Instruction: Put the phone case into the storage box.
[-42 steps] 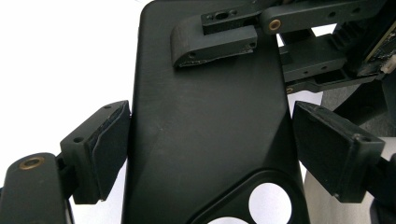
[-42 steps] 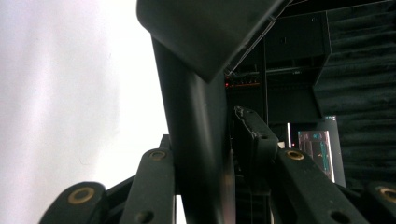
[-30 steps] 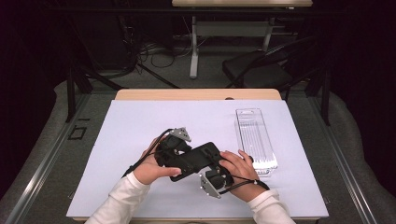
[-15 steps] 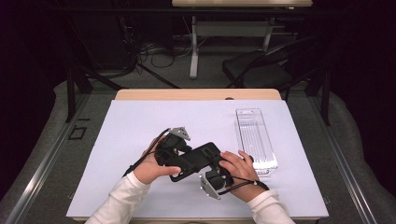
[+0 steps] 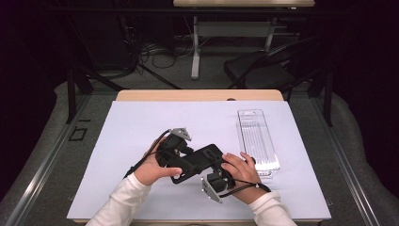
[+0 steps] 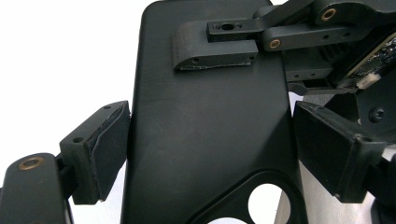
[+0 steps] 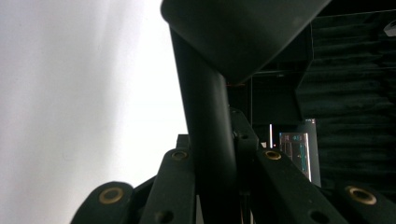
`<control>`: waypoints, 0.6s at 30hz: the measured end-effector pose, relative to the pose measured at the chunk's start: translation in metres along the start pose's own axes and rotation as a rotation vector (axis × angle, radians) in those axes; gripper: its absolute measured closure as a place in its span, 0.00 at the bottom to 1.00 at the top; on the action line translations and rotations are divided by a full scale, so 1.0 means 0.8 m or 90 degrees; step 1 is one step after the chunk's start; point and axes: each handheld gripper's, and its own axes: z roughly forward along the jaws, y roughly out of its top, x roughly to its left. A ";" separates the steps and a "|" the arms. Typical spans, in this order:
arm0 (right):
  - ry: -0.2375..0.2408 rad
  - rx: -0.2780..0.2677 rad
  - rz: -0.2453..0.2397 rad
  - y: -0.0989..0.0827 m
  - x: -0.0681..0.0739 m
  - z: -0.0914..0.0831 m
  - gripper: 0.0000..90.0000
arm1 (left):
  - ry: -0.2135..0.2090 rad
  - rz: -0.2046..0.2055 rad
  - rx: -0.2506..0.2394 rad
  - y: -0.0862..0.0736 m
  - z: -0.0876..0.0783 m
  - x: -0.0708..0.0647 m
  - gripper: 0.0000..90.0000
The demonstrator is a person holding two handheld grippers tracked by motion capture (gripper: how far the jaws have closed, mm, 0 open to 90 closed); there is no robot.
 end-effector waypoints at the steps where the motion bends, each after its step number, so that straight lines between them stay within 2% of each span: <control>1: -0.002 -0.001 0.000 0.000 0.001 0.000 0.93 | -0.001 -0.001 0.000 0.000 0.000 0.000 0.15; 6: -0.008 0.000 -0.002 0.000 0.001 -0.001 0.95 | -0.007 -0.009 -0.003 0.000 -0.001 0.001 0.15; 15: -0.011 0.000 -0.007 -0.001 0.001 -0.001 0.95 | 0.005 -0.013 -0.004 0.001 -0.002 -0.001 0.15; 17: -0.011 0.000 -0.007 -0.001 0.001 -0.001 0.95 | 0.002 -0.013 -0.005 0.001 -0.002 0.000 0.15; 18: -0.011 0.001 -0.007 -0.001 0.001 -0.001 0.95 | -0.010 -0.014 -0.008 0.000 -0.001 0.001 0.15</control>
